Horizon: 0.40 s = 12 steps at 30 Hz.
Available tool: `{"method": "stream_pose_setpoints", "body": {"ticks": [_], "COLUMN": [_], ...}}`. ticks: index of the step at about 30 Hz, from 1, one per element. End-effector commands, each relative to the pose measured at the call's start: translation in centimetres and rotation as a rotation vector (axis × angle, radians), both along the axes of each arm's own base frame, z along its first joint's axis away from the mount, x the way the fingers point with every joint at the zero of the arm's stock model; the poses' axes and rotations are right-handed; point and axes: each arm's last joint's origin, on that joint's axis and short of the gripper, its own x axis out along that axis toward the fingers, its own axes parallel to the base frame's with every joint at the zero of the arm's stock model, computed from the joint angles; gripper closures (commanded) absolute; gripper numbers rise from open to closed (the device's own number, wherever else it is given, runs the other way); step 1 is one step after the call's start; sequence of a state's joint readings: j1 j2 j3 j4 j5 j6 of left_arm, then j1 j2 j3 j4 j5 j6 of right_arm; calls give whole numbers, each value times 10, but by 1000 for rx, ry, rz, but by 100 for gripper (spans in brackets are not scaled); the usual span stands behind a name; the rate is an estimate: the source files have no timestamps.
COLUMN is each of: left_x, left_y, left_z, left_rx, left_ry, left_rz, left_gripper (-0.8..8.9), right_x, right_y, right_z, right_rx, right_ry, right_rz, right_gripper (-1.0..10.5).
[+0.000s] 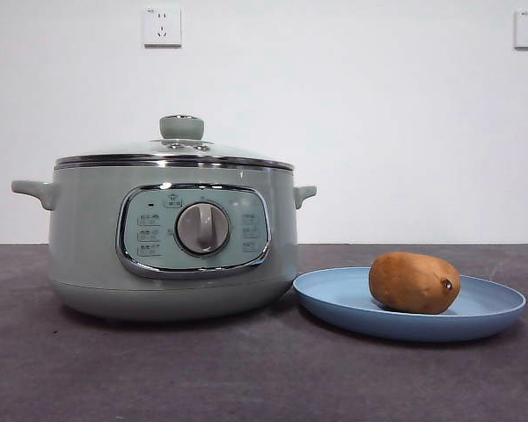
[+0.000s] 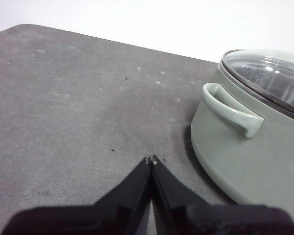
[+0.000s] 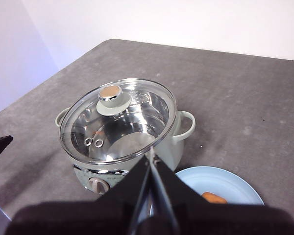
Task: Take the potato out from the steamer,put the potato on the plate,close the lid
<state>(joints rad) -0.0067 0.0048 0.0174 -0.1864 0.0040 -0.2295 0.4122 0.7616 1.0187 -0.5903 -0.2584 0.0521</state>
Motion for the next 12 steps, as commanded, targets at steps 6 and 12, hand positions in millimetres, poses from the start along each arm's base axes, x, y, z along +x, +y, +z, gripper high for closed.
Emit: {"method": "stream_pose_setpoints", "body": {"ticks": [6, 12], "left_x": [1, 1], "left_y": [0, 0], "left_z": [-4, -4], "left_rx": [-3, -3], "left_ry": [8, 8], "left_rz": [5, 5], "left_gripper": [817, 817], "right_x": [-1, 5], "right_y": [-1, -10], "right_z": [2, 0], "right_rx": [-20, -139], "right_ry": [-34, -83], "right_rz": [4, -186], "right_gripper": [946, 946]}}
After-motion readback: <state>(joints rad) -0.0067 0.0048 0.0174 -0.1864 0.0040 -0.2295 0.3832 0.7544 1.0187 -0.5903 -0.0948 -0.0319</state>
